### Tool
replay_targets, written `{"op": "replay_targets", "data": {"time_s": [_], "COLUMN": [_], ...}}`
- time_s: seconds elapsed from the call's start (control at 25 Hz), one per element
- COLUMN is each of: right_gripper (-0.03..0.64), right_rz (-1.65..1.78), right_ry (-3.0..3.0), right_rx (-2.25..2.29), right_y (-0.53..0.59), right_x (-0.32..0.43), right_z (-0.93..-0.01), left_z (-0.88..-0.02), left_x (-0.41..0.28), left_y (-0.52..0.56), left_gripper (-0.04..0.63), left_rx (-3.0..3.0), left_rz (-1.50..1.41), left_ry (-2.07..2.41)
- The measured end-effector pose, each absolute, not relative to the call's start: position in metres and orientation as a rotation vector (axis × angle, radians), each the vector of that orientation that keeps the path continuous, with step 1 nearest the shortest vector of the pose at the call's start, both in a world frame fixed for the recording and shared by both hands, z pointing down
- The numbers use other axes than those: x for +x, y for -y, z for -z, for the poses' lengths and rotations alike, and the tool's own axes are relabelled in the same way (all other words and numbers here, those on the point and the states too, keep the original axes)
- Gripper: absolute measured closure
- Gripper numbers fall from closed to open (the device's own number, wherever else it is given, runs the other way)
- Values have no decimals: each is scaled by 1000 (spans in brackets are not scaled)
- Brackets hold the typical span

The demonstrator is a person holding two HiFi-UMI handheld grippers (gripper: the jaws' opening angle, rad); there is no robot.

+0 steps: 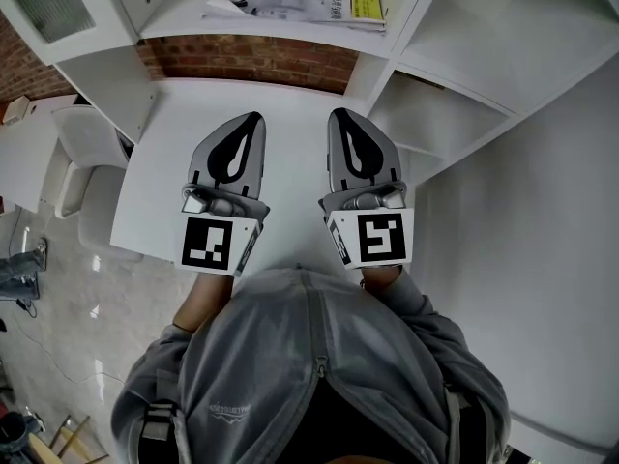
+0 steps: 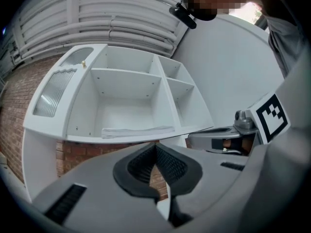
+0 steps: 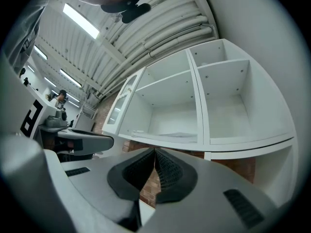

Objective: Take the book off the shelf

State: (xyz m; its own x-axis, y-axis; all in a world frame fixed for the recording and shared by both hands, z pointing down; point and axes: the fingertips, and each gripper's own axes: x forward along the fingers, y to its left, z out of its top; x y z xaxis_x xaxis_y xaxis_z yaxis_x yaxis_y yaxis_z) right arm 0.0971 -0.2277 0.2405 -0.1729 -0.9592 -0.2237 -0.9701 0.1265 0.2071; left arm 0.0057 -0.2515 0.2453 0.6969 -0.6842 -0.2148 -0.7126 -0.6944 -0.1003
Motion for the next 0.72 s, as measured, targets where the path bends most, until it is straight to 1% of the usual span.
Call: {"op": "replay_targets", "data": {"time_s": [0.4, 0.72], "right_gripper": [591, 589], "right_rz": [-535, -732], "right_ry": [-2286, -2318], "right_rx": [-2086, -2154], "right_y": [256, 273], "right_x": [101, 101], "right_z": [-226, -211], "left_z": [-232, -220], "left_x": [15, 22], "left_y": [290, 309], "left_gripper": [589, 589], "left_rx": [-2717, -2630], "left_rz": [-217, -127], "left_ry": [-1013, -936]}}
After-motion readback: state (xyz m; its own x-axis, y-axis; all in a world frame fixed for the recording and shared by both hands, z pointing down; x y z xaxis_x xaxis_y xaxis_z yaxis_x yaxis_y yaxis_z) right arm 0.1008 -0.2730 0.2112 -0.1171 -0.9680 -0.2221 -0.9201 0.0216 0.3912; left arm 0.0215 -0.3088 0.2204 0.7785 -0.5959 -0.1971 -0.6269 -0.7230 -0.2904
